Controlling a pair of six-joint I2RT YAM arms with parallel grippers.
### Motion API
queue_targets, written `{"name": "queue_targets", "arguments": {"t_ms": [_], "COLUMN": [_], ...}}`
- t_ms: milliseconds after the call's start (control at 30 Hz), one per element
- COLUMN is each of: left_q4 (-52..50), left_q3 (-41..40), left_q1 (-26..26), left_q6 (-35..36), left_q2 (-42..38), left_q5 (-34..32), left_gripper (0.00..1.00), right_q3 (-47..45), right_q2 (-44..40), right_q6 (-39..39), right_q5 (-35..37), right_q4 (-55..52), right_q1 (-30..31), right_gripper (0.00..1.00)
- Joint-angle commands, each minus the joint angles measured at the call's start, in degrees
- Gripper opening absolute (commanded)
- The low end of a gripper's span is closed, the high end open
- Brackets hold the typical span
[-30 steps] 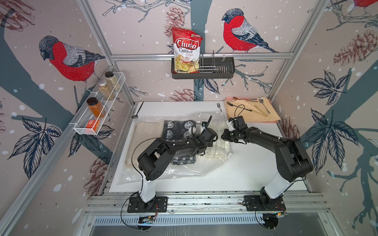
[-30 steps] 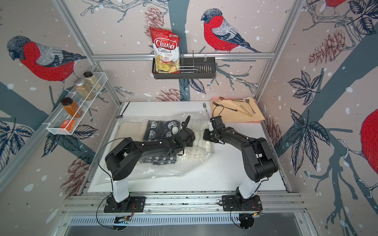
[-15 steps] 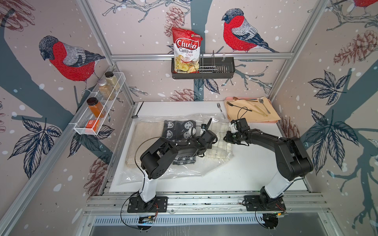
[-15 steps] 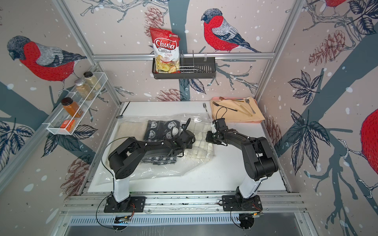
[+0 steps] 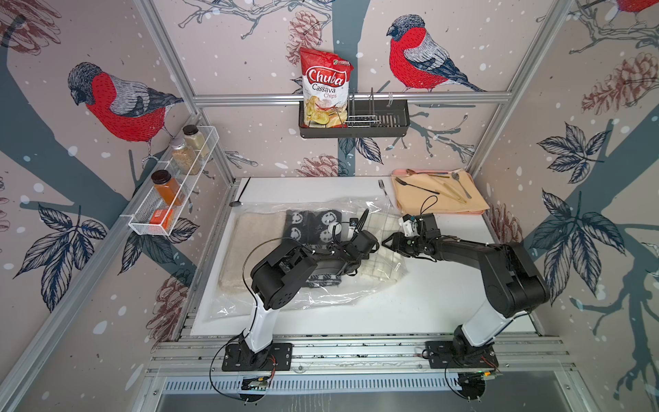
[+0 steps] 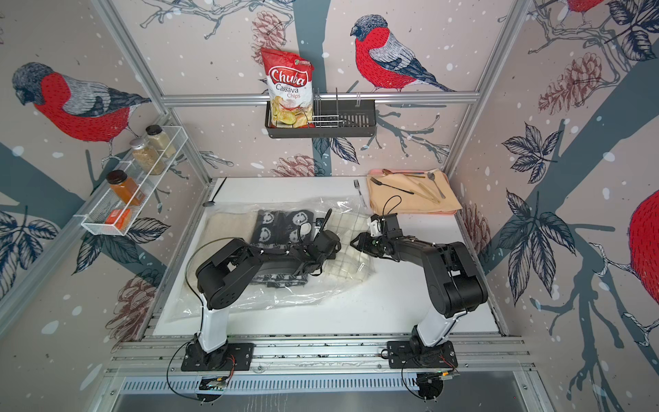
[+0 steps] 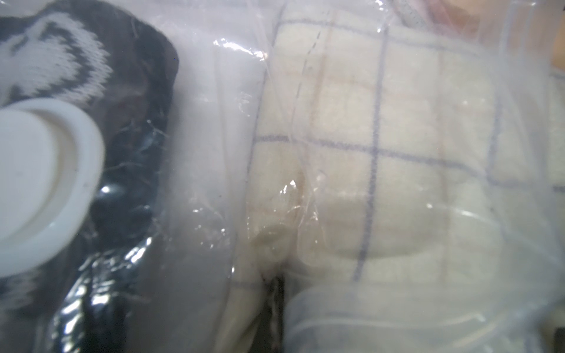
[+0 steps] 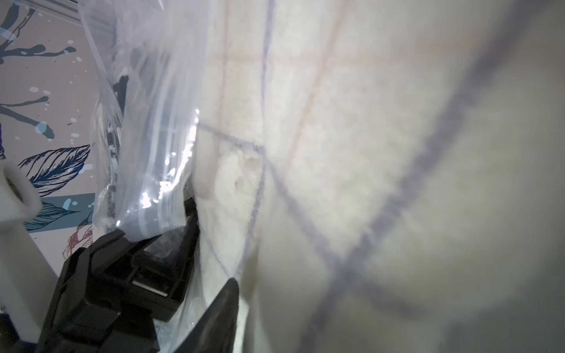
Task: Take the scarf out of the vacuum bag
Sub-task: Take out the scarf from the vacuum bag.
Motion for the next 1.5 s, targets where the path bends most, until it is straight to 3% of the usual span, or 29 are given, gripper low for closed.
{"name": "queue_targets", "arguments": {"t_ms": [0,300,433,467,600,667,833,1000,1100,1467], "left_q4": [-8.81,-7.96,-7.66,-7.63,-7.69,-8.08,-10.0,-14.53,-15.21,-16.74], "left_q3": [-1.0,-2.4,-2.68,-2.76,-3.09,-3.02,-2.61,-0.53,-0.48,0.36], "left_q1": [0.08,-0.01,-0.18,-0.25,-0.24,-0.25,-0.47,-1.66,-1.8,-1.69], "left_q6": [-1.04,-1.7,-2.09,-2.25,-2.64,-2.49,-1.04,1.21,1.41,-0.29], "left_q2": [1.37,1.92,2.38,2.48,2.12,1.65,0.04,-0.75,-1.13,-0.94], "left_q5": [4.07,6.33,7.22,7.23,7.06,6.56,2.94,-3.72,-4.38,-4.52], "left_gripper": [0.0,0.0,0.0,0.0,0.0,0.0,0.0,0.0,0.0,0.0], "right_q3": [-1.6,-5.69,-6.8,-7.08,-8.78,-8.42,-1.86,8.18,14.08,19.45], "right_q2": [1.56,4.95,6.73,7.19,6.32,4.88,0.52,0.95,3.19,2.54], "right_q6": [3.89,12.82,17.0,18.16,19.91,17.99,5.32,-5.6,-9.38,-12.17], "right_q5": [-6.26,-12.53,-14.38,-15.06,-15.53,-14.59,-7.66,2.69,10.88,28.36], "right_q4": [6.97,23.89,31.22,33.05,36.47,33.18,11.64,-10.17,-21.15,-36.1], "right_q1": [0.23,1.1,1.58,1.45,0.0,-0.53,-0.04,1.94,3.51,3.48], "right_gripper": [0.51,0.5,0.43,0.38,0.03,0.0,0.0,0.0,0.0,0.0]}}
